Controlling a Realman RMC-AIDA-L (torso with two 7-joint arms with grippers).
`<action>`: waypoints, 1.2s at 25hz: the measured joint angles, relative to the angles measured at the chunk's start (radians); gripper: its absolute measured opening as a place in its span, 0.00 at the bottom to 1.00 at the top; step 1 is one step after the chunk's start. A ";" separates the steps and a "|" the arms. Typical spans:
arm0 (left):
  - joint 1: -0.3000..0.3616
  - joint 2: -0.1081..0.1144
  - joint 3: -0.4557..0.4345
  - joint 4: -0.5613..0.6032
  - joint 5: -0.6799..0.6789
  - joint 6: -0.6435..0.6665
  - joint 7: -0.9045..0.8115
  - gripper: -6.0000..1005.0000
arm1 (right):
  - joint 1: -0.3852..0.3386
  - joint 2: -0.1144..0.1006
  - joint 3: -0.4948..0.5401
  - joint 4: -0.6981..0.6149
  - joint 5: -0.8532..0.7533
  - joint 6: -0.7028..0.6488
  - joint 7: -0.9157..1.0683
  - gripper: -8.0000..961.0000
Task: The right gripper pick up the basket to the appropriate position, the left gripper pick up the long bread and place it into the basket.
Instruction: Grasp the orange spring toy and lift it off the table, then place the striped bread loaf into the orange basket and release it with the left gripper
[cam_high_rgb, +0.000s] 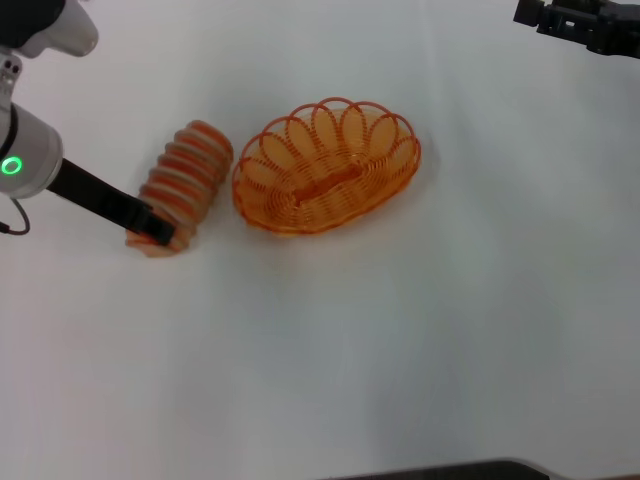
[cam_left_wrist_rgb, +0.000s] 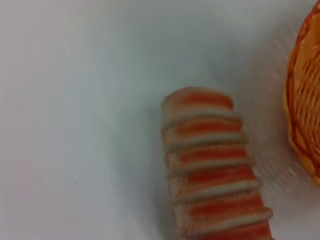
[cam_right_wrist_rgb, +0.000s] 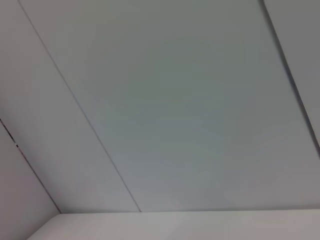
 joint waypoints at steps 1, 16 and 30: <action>0.001 0.001 0.000 0.004 0.000 0.000 0.003 0.56 | 0.000 0.000 0.000 0.000 0.000 0.000 0.000 0.97; -0.035 0.049 -0.079 0.045 -0.006 0.056 0.057 0.41 | 0.006 -0.059 -0.101 -0.011 -0.199 -0.129 -0.136 0.96; -0.109 0.119 -0.203 0.083 -0.137 0.255 0.213 0.31 | 0.015 -0.042 -0.105 -0.017 -0.344 -0.131 -0.336 0.96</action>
